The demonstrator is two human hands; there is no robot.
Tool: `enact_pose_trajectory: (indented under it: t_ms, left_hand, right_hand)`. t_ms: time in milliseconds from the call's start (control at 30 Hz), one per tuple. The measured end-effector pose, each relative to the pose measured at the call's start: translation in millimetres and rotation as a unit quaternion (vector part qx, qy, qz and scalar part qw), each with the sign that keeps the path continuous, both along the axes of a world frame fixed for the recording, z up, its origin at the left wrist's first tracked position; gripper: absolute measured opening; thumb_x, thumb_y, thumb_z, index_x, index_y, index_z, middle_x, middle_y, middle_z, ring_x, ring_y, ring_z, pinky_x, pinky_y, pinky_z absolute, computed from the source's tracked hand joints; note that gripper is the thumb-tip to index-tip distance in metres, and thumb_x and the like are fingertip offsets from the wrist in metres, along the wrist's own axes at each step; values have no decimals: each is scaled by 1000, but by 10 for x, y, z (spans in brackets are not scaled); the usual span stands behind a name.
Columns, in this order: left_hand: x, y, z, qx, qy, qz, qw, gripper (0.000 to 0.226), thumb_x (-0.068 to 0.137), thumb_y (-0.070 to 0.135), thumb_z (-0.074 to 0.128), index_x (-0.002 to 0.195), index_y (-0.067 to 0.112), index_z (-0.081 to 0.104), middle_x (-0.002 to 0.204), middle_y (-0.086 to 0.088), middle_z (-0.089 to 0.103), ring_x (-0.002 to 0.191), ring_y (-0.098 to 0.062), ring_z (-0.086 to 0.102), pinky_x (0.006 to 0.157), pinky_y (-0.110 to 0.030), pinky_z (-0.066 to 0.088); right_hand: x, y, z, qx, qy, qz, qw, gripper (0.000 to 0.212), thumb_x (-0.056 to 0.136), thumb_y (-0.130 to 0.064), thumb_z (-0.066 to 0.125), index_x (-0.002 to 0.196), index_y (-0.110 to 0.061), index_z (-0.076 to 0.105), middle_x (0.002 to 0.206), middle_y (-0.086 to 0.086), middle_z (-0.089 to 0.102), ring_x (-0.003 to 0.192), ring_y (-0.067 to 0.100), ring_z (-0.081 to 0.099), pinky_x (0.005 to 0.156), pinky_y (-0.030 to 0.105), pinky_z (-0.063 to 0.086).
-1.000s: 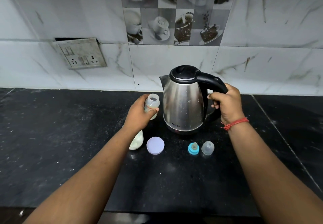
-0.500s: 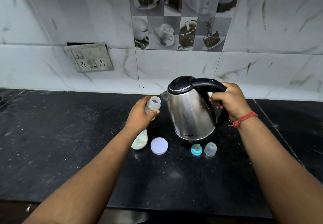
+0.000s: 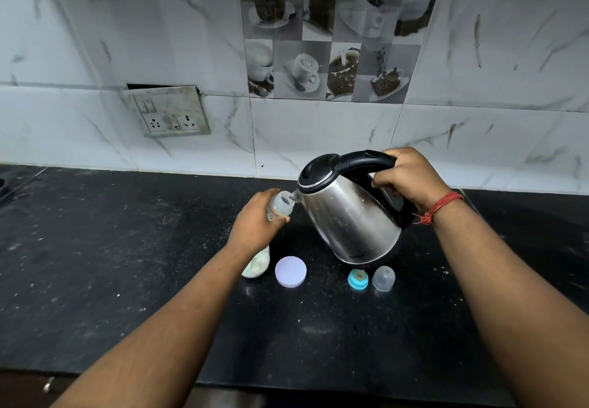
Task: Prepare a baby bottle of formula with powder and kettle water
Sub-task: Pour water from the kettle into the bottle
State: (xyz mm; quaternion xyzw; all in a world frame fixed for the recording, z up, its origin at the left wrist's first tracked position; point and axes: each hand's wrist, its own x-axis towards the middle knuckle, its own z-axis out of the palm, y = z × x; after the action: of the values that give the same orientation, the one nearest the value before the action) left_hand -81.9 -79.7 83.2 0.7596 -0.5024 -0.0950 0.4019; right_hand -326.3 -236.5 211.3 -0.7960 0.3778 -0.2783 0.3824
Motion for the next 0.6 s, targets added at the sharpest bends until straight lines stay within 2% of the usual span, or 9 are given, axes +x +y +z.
enact_pose_trajectory:
  t_ms: [133,233,400,600]
  left_hand:
    - [3,28,-20,2,-9,0,1000,62,85,27,81,141,23,55,135,2,61,120,-19,59,100,-37,48]
    - [5,35,-12,5,-15,-1,1000,63,85,28,81,142,24,55,135,2,61,120,-19,60,102,-40,49]
    - [27,20,7,6,-14,2,1000,63,84,28,81,141,24,55,134,2,61,118,-20,61,101,-42,50]
    - [61,-27,29,8,-26,3,1000,63,85,30,81,142,22,55,134,1,62,119,-21,61,102,-43,50]
  right_hand:
    - [44,-11,53,-4,19,8,1000,16,53,-15,70,60,-28,66,46,-6,51,42,12,45,47,24,35]
    - [83,-57,98,-21,45,14,999,25,62,-6,73,60,-31,67,45,-7,52,42,10,46,48,24,36]
    - [177,-123,184,-32,72,23,997,18,66,-1,72,64,-17,64,45,-6,51,43,12,47,52,27,38]
    - [274,-169,292,-39,91,33,995,12,67,-1,71,74,-8,66,57,7,54,53,21,51,54,33,43]
